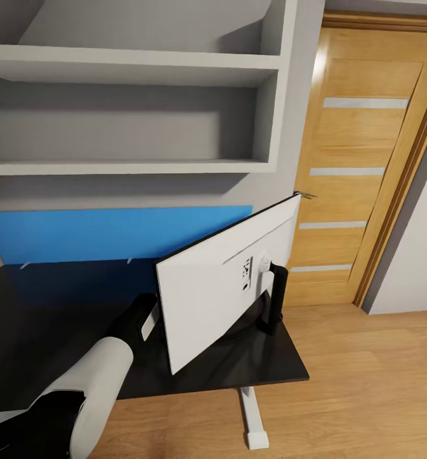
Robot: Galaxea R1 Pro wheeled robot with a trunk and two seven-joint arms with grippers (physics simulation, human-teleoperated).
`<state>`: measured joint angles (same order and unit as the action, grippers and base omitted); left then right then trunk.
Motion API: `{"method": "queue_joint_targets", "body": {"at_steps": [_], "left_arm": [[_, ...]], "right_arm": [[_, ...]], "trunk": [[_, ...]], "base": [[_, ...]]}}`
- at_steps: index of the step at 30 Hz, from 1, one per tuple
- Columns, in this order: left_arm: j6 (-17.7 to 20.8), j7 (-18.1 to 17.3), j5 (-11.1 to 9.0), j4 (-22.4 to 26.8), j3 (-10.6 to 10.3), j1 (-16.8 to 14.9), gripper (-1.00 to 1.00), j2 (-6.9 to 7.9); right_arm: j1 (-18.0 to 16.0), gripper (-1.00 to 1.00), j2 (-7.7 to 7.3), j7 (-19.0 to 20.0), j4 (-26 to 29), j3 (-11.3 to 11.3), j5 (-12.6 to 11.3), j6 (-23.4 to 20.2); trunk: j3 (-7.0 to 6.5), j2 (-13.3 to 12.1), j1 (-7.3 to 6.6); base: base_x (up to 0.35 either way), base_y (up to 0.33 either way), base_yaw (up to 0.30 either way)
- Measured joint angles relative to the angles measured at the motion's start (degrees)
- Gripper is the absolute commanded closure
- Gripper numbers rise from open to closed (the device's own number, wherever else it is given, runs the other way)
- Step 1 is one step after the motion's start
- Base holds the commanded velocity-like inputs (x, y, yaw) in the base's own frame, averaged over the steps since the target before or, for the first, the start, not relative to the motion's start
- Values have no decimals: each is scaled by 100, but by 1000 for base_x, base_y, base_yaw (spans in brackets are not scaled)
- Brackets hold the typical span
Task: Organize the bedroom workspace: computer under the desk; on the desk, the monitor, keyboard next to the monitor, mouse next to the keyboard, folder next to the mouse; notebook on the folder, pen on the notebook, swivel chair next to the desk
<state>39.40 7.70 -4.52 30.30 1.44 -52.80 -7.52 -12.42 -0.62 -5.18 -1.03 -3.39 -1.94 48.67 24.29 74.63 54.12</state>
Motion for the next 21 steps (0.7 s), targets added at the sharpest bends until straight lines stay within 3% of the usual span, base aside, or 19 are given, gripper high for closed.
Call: {"method": "queue_joint_targets", "body": {"at_steps": [21], "left_arm": [[5,0,1,11,-3,0,-100,0]], "right_arm": [[0,-100,0,9,0,-1,0,0]], "trunk": [[-117,0,0]], "base": [[-1,-1,-43]]}}
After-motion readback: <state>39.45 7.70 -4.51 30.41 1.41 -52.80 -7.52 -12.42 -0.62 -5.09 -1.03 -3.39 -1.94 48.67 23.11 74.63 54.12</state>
